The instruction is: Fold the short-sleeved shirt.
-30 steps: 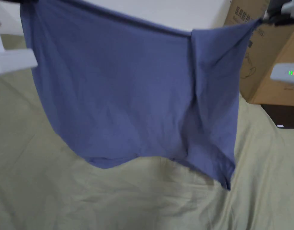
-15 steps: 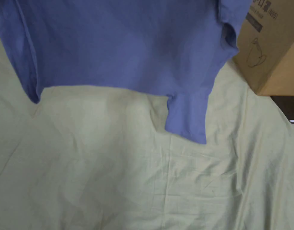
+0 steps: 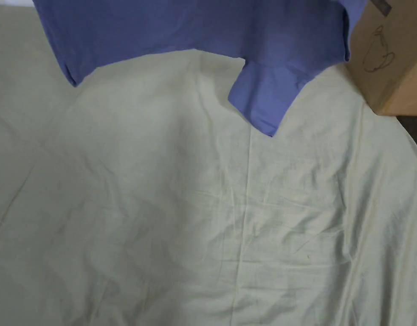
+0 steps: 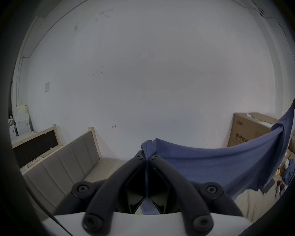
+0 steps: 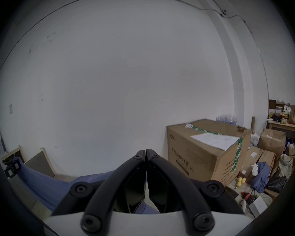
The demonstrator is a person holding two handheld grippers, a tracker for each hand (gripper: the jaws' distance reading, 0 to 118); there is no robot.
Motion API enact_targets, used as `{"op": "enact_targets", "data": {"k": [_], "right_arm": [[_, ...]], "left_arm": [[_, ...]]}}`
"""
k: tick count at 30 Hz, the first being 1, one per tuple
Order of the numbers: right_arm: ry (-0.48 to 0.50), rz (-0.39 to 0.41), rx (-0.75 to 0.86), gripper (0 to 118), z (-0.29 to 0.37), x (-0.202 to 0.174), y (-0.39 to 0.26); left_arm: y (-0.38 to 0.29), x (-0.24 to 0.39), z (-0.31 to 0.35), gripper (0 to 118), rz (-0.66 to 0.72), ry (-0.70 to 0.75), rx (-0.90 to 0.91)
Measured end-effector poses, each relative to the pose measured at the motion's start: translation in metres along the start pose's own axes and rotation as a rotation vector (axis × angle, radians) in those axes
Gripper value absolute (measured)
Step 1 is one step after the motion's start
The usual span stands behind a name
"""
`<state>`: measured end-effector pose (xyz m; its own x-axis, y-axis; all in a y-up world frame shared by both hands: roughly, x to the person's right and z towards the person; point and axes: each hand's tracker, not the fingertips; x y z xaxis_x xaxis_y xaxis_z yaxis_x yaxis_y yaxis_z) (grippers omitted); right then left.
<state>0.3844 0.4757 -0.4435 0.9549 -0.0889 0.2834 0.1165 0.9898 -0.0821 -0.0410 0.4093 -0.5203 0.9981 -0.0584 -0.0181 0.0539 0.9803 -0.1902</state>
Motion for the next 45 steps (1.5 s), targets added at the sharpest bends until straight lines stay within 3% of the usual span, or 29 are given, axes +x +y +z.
{"op": "enact_targets", "data": {"k": [7,15,20,24,29,34,36,37,38,39,40,41,42,45], "right_arm": [[0.079,0.004,-0.13,0,0.025,0.027,-0.087],[0.176,-0.113,-0.283,0,0.112,0.082,-0.219],[0.222,-0.141,-0.41,0,0.179,0.115,-0.301],[0.196,-0.11,-0.562,0,0.221,0.141,-0.375],[0.17,-0.163,-0.736,0,0.249,0.16,-0.452],[0.13,-0.174,-0.854,0,0.27,0.172,-0.502],[0.133,-0.178,-0.876,0,0.272,0.172,-0.507],[0.134,-0.175,-0.876,1,0.273,0.172,-0.506],[0.131,-0.153,-0.877,9,0.277,0.172,-0.501],[0.117,-0.123,-0.858,34,0.277,0.172,-0.495],[0.126,-0.107,-0.846,79,0.277,0.172,-0.489],[0.119,-0.066,-0.82,102,0.276,0.173,-0.48],[0.111,-0.047,-0.783,107,0.277,0.173,-0.47],[0.11,0.02,-0.647,107,0.277,0.164,-0.429]], "left_arm": [[-0.092,-0.013,0.018,0,-0.015,-0.085,-0.123],[-0.229,-0.038,0.099,0,-0.008,-0.187,-0.234],[-0.322,-0.051,0.167,0,0.111,-0.223,-0.35],[-0.399,-0.05,0.213,0,0.118,-0.19,-0.471],[-0.465,-0.044,0.24,0,0.119,-0.163,-0.639],[-0.499,-0.051,0.251,1,0.216,-0.121,-0.761],[-0.496,-0.054,0.253,24,0.226,-0.105,-0.767],[-0.492,-0.057,0.253,50,0.224,-0.079,-0.767],[-0.486,-0.061,0.252,71,0.231,-0.066,-0.757],[-0.479,-0.067,0.252,88,0.229,-0.052,-0.739],[-0.472,-0.071,0.253,103,0.225,-0.033,-0.719],[-0.46,-0.077,0.254,109,0.221,-0.016,-0.674],[-0.449,-0.082,0.256,111,0.226,-0.005,-0.632],[-0.409,-0.088,0.266,111,0.245,-0.008,-0.455]]}}
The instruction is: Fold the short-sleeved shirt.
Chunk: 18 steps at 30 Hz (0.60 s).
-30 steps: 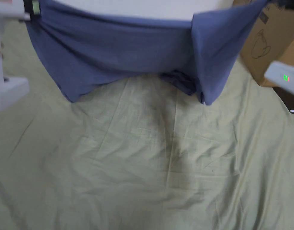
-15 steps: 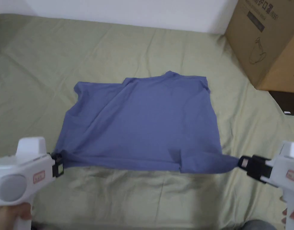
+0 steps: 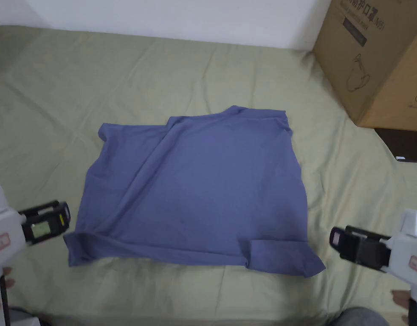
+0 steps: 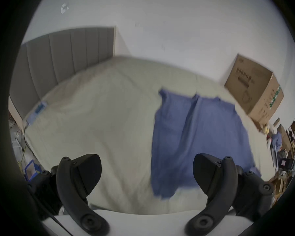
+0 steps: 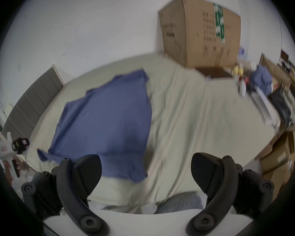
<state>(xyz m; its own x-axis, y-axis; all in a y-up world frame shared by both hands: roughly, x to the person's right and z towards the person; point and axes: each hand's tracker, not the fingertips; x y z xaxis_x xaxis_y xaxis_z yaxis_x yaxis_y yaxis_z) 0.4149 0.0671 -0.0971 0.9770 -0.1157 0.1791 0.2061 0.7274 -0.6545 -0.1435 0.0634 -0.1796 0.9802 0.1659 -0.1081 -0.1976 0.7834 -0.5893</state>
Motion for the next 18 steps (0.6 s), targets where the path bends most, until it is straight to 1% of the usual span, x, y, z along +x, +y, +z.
{"op": "enact_targets", "data": {"k": [3,6,8,9,12,14,15,16,17,18], "right_arm": [[-0.008,0.05,0.168,107,0.025,-0.017,0.026],[0.013,0.084,0.296,107,0.05,-0.038,0.046],[0.009,0.094,0.377,108,0.06,-0.05,0.051],[0.004,0.101,0.42,109,0.064,-0.055,0.053],[-0.021,0.134,0.492,108,0.07,-0.072,0.046],[-0.025,0.142,0.506,106,0.065,-0.079,0.038],[-0.028,0.135,0.516,102,0.064,-0.083,0.033],[-0.033,0.118,0.529,89,0.063,-0.085,0.028],[-0.018,0.101,0.524,73,0.061,-0.087,0.025],[0.011,0.089,0.513,49,0.059,-0.088,0.022]], "left_arm": [[0.025,0.013,0.024,112,-0.026,-0.025,0.17],[0.045,0.033,0.046,114,-0.054,-0.006,0.288],[0.046,0.047,0.058,118,-0.116,-0.014,0.371],[0.045,0.056,0.061,118,-0.151,0.006,0.411],[0.035,0.074,0.064,118,-0.229,0.054,0.475],[0.028,0.081,0.064,116,-0.232,0.044,0.466],[0.022,0.08,0.062,110,-0.232,0.024,0.46],[0.018,0.081,0.062,89,-0.23,0.015,0.461],[0.014,0.082,0.061,65,-0.225,0.007,0.459],[0.011,0.084,0.059,36,-0.218,0.012,0.448]]}}
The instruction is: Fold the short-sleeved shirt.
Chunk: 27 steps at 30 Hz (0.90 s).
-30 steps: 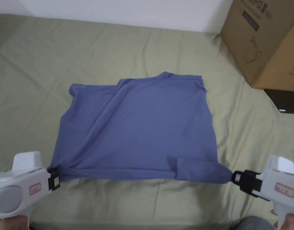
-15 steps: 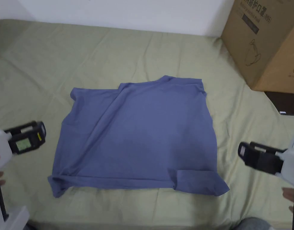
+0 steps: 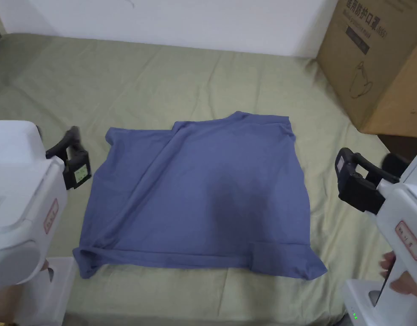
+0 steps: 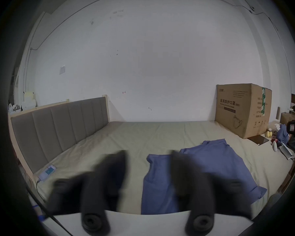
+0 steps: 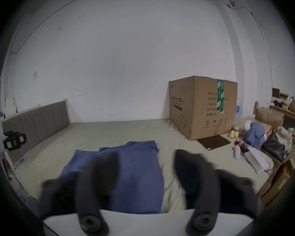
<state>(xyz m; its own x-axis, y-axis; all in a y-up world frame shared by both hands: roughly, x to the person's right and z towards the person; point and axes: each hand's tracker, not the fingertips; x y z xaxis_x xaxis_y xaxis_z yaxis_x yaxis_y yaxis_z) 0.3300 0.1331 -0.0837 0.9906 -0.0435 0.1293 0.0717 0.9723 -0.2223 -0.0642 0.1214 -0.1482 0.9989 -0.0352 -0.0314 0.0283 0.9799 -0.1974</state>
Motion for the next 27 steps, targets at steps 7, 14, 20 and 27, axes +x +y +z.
{"op": "enact_targets", "data": {"k": [7,14,20,27], "right_arm": [[0.021,-0.017,-0.049,0,-0.009,-0.009,-0.014],[0.04,-0.023,-0.079,0,-0.022,-0.01,-0.017],[0.04,-0.023,-0.104,0,-0.037,-0.008,-0.013],[0.029,-0.029,-0.135,0,-0.066,-0.001,-0.009]], "left_arm": [[-0.019,-0.009,-0.008,0,0.075,-0.049,-0.108],[-0.021,-0.013,-0.027,0,0.107,-0.075,-0.161],[0.01,-0.015,-0.094,17,0.057,-0.13,-0.264],[0.039,-0.022,-0.238,103,0.116,-0.118,-0.488]]}}
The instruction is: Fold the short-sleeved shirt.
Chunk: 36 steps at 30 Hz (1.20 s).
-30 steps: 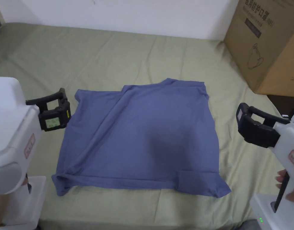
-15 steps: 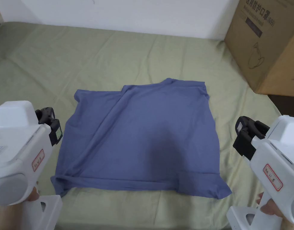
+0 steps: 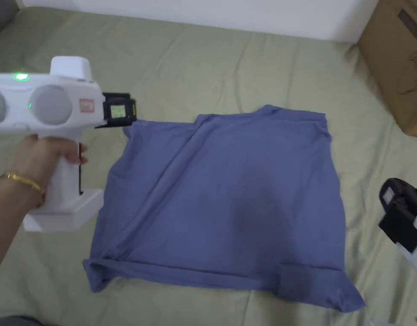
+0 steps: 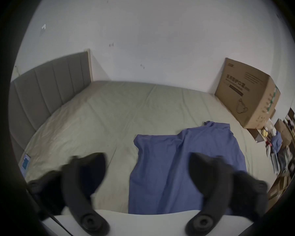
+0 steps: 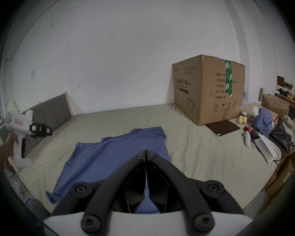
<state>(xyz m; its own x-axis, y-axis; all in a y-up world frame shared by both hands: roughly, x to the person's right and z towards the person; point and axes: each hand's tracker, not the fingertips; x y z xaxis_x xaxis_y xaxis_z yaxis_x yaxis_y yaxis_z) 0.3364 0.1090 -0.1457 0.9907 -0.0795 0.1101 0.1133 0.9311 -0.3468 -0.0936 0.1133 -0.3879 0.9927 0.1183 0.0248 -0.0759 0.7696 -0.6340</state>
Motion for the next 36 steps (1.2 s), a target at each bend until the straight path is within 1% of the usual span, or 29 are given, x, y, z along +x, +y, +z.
{"op": "enact_targets", "data": {"k": [1,2,4,7,8,13,15,18,19,20,21,23,24,25,26,27,29,30,32,34,36], "right_arm": [[-0.003,0.001,-0.003,0,-0.004,0.001,0.001],[-0.003,0.001,-0.004,0,-0.008,0.002,0.002],[-0.005,0.003,-0.02,0,-0.015,0.002,0.004],[-0.025,0.013,-0.054,0,-0.033,0.004,0.004],[-0.033,0.017,-0.063,0,-0.036,0.002,0.004],[-0.059,0.028,-0.118,0,-0.061,0.001,-0.003],[-0.065,0.038,-0.146,0,-0.072,0.002,-0.007],[-0.076,0.043,-0.167,0,-0.083,0.004,-0.011],[-0.081,0.04,-0.169,0,-0.085,0.005,-0.012],[-0.083,0.035,-0.171,0,-0.086,0.005,-0.012],[-0.084,0.031,-0.173,0,-0.087,0.006,-0.012],[-0.089,0.036,-0.177,0,-0.088,0.006,-0.012],[-0.091,0.041,-0.179,0,-0.088,0.006,-0.012],[-0.092,0.045,-0.181,0,-0.088,0.006,-0.012],[-0.094,0.047,-0.18,0,-0.088,0.006,-0.012],[-0.097,0.047,-0.179,0,-0.088,0.007,-0.012],[-0.093,0.042,-0.181,0,-0.089,0.008,-0.01],[-0.091,0.04,-0.185,0,-0.091,0.01,-0.008],[-0.079,0.047,-0.197,0,-0.096,0.014,0.0],[-0.07,0.06,-0.208,0,-0.108,0.019,0.014],[-0.041,0.074,-0.242,0,-0.131,0.028,0.036]], "left_arm": [[0.012,-0.002,-0.017,116,0.025,0.003,-0.025],[0.022,-0.003,-0.031,118,0.041,0.018,-0.039],[0.042,-0.007,-0.065,118,0.053,0.006,-0.076],[0.064,-0.005,-0.124,118,-0.056,0.074,-0.233],[0.066,-0.004,-0.142,118,-0.074,0.093,-0.266],[0.067,-0.009,-0.223,118,-0.065,0.209,-0.447],[0.057,-0.009,-0.234,117,-0.06,0.202,-0.456],[0.045,-0.016,-0.257,95,-0.044,0.184,-0.474],[0.041,-0.017,-0.265,85,-0.032,0.197,-0.494],[0.037,-0.019,-0.27,78,-0.021,0.21,-0.513],[0.032,-0.02,-0.276,68,-0.013,0.203,-0.525],[0.023,-0.02,-0.272,24,-0.009,0.197,-0.523],[0.019,-0.019,-0.269,4,0.01,0.163,-0.504],[0.016,-0.018,-0.269,0,0.018,0.141,-0.493],[0.015,-0.013,-0.266,0,0.023,0.15,-0.484],[0.013,-0.008,-0.263,0,-0.004,0.165,-0.472],[0.009,-0.001,-0.255,0,-0.073,0.132,-0.457],[0.015,-0.004,-0.249,0,-0.086,0.149,-0.423],[0.02,-0.003,-0.231,0,-0.076,0.132,-0.337],[0.031,-0.006,-0.212,0,-0.055,0.101,-0.289],[0.038,-0.006,-0.19,0,-0.038,0.097,-0.227]]}}
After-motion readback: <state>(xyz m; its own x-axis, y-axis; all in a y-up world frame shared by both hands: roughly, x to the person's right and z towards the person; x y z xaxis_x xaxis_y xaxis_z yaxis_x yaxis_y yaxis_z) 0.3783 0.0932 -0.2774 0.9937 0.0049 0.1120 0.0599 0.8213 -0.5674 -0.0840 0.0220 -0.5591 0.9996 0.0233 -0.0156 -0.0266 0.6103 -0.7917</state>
